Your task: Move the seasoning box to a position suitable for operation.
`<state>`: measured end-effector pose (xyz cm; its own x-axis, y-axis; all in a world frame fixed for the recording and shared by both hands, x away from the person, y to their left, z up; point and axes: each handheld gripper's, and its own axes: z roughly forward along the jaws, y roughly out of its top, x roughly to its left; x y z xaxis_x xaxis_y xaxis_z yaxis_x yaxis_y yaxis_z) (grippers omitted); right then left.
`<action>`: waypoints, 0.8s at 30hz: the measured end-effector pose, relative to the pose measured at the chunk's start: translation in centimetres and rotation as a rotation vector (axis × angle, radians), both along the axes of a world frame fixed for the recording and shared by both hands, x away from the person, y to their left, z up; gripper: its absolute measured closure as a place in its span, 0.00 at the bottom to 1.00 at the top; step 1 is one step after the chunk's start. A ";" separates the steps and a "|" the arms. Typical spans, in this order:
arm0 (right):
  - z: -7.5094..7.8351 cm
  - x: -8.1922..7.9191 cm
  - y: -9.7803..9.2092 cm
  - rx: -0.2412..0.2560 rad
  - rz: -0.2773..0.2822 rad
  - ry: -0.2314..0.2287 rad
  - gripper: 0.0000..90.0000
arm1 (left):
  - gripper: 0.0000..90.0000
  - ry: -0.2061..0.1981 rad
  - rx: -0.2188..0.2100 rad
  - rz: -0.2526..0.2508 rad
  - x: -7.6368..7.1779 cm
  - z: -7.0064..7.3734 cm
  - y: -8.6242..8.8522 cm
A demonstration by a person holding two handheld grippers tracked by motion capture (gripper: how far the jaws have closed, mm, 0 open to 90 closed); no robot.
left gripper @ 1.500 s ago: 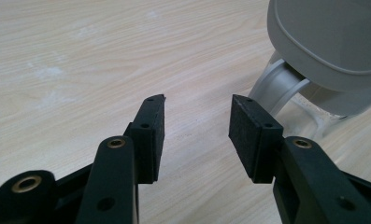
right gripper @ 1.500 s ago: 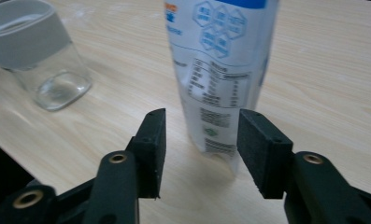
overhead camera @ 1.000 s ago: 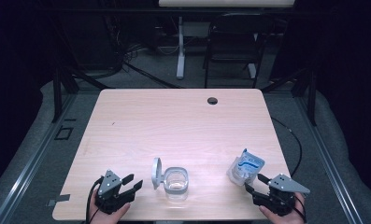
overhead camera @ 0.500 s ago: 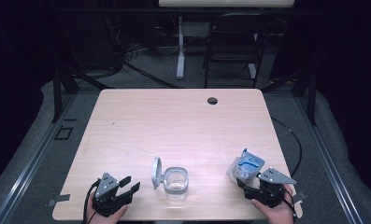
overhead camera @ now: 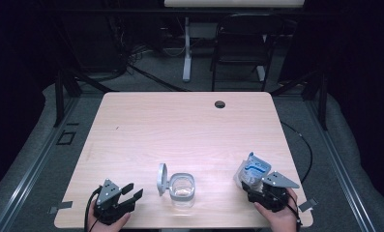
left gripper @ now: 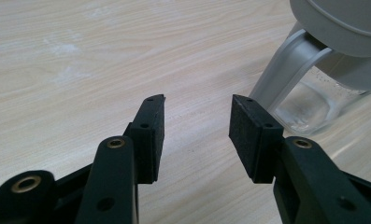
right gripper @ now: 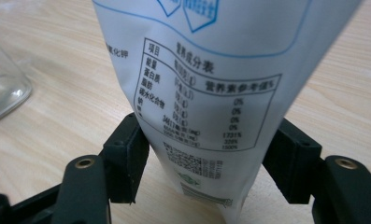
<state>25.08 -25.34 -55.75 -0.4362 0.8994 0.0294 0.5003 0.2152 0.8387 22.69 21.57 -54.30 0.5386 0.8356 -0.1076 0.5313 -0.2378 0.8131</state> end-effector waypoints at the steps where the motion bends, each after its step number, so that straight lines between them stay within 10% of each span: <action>1: 0.2 -0.2 0.7 -0.015 -0.027 0.013 0.41 | 0.62 0.001 0.001 -0.001 0.0 0.0 0.0; 24: -1.4 0.3 0.7 -0.003 0.048 -0.063 0.38 | 0.62 0.008 0.002 0.005 0.1 -0.3 0.1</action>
